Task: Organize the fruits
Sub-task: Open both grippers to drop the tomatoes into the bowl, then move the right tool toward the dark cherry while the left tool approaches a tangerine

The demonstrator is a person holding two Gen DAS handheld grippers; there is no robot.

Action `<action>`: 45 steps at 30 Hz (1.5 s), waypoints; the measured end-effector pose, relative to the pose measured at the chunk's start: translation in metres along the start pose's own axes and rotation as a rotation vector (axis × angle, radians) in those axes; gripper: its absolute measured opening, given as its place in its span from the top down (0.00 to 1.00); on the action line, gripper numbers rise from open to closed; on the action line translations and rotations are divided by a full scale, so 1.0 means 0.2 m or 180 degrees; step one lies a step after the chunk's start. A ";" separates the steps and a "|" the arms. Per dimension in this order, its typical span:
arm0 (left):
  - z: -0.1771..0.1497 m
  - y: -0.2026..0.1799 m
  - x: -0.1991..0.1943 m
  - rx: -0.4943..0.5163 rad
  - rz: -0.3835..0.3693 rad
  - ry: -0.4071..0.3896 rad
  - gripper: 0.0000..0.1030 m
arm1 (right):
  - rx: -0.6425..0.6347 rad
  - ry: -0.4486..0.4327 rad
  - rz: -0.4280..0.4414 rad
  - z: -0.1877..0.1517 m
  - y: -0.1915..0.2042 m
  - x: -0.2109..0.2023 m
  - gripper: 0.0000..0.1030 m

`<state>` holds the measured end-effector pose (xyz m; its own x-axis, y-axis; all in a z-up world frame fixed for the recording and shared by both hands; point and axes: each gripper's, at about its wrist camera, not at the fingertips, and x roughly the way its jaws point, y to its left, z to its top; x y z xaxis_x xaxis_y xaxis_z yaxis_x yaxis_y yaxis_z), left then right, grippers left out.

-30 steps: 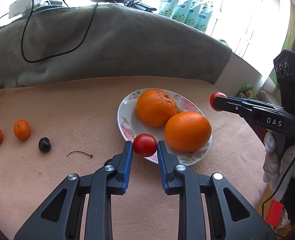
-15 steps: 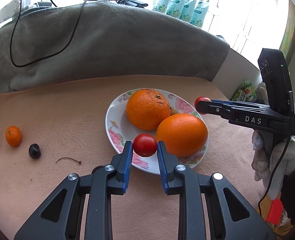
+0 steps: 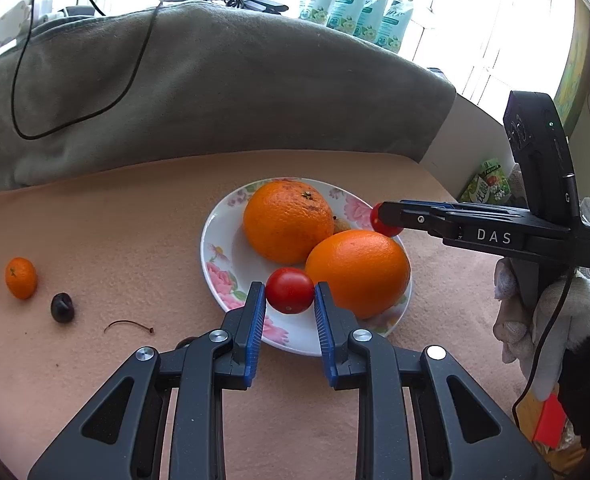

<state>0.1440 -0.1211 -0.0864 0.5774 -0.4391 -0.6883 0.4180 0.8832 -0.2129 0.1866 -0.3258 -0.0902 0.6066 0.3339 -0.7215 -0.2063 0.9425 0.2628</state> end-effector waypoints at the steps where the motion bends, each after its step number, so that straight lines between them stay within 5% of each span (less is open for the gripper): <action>1: 0.00 0.00 0.00 0.0009 0.0001 0.0004 0.77 | 0.0001 -0.0001 0.0007 0.00 0.00 0.00 0.53; 3: 0.00 0.00 0.00 0.0017 0.0015 0.0001 0.77 | -0.0003 -0.0027 0.0026 0.01 0.01 -0.01 0.39; 9: 0.00 0.00 -0.01 0.0030 0.0023 -0.0035 0.62 | -0.0021 -0.0089 0.0033 0.01 0.03 -0.04 0.37; 13: 0.00 -0.02 -0.03 0.0074 0.0048 -0.0071 0.46 | -0.0015 -0.0145 0.0026 0.01 0.04 -0.06 0.20; 16: 0.00 -0.02 -0.04 0.0090 0.0068 -0.0081 0.43 | 0.0000 -0.0173 0.0026 0.01 0.04 -0.07 0.15; 18: 0.00 -0.02 -0.04 0.0076 0.0102 -0.0090 0.36 | 0.0014 -0.0184 0.0041 0.01 0.04 -0.08 0.15; 32: 0.00 0.02 -0.10 0.0068 0.0318 -0.0152 0.29 | 0.0045 -0.0271 0.0089 0.02 0.09 -0.15 0.14; 45: 0.02 0.12 -0.16 0.0031 0.0473 -0.0203 0.28 | 0.0015 -0.0354 0.0142 0.01 0.19 -0.20 0.14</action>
<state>0.1375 -0.0868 -0.0668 0.6767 -0.3136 -0.6661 0.3313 0.9377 -0.1049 0.1571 -0.3027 -0.0502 0.6785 0.3720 -0.6335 -0.2315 0.9267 0.2962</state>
